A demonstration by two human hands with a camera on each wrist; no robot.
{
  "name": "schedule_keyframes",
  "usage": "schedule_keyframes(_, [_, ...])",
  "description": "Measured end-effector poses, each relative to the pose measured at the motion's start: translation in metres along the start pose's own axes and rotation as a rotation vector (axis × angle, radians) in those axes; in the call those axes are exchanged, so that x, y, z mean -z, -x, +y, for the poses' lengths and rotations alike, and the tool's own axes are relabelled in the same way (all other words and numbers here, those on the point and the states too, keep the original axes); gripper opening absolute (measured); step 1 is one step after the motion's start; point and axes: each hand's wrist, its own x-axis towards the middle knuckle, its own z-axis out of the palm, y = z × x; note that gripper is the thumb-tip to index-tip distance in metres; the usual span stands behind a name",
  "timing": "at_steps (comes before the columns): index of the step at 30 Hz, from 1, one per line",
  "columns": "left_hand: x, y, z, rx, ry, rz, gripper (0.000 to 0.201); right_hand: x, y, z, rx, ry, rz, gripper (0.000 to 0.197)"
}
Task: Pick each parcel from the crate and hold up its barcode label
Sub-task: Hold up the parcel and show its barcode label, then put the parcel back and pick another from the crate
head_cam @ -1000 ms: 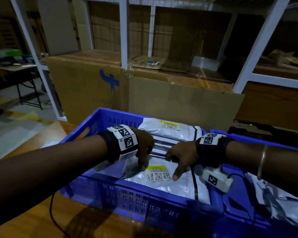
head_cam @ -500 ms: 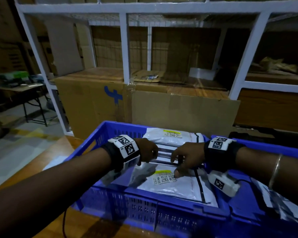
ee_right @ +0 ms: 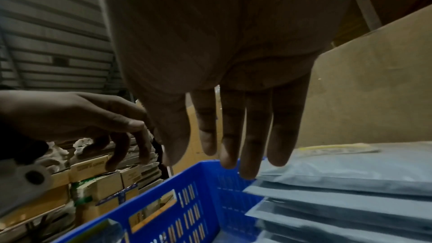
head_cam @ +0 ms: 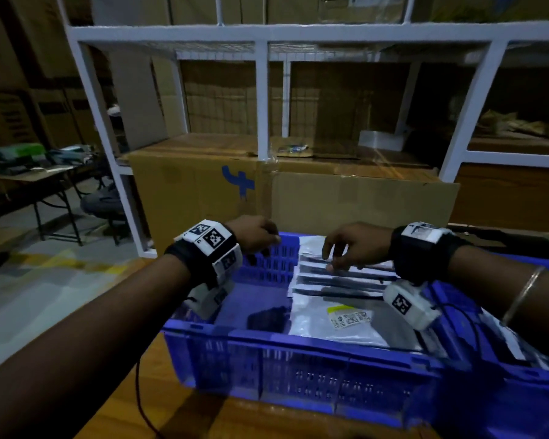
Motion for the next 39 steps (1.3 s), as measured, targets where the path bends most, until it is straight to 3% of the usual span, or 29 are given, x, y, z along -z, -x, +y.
schedule_keyframes(6, [0.030, 0.030, -0.072, 0.068, 0.126, 0.002, 0.029, -0.023, -0.040, -0.077, 0.006, -0.051, 0.043, 0.017])
schedule_keyframes(12, [0.047, 0.074, -0.170, 0.166, 0.084, -0.002, 0.028, -0.070, -0.089, -0.169, 0.081, 0.023, 0.041, 0.018])
schedule_keyframes(17, [0.042, 0.099, -0.261, 0.281, 0.026, 0.012, 0.032, -0.119, -0.136, -0.239, 0.126, 0.070, -0.016, 0.010])
schedule_keyframes(22, [0.026, 0.115, -0.339, 0.418, -0.046, -0.007, 0.033, -0.174, -0.172, -0.289, 0.128, 0.053, -0.079, 0.016])
schedule_keyframes(30, [-0.014, 0.121, -0.416, 0.591, 0.015, -0.016, 0.040, -0.271, -0.236, -0.302, 0.036, 0.106, -0.107, 0.024])
schedule_keyframes(33, [-0.030, 0.118, -0.430, 0.612, 0.071, -0.023, 0.036, -0.296, -0.249, -0.291, -0.054, 0.094, -0.098, 0.027])
schedule_keyframes(37, [-0.050, 0.110, -0.441, 0.646, 0.120, -0.001, 0.056, -0.316, -0.257, -0.273, -0.128, 0.078, -0.080, 0.035])
schedule_keyframes(39, [-0.054, 0.107, -0.443, 0.657, 0.123, 0.024, 0.048, -0.326, -0.260, -0.266, -0.139, 0.070, -0.083, 0.039])
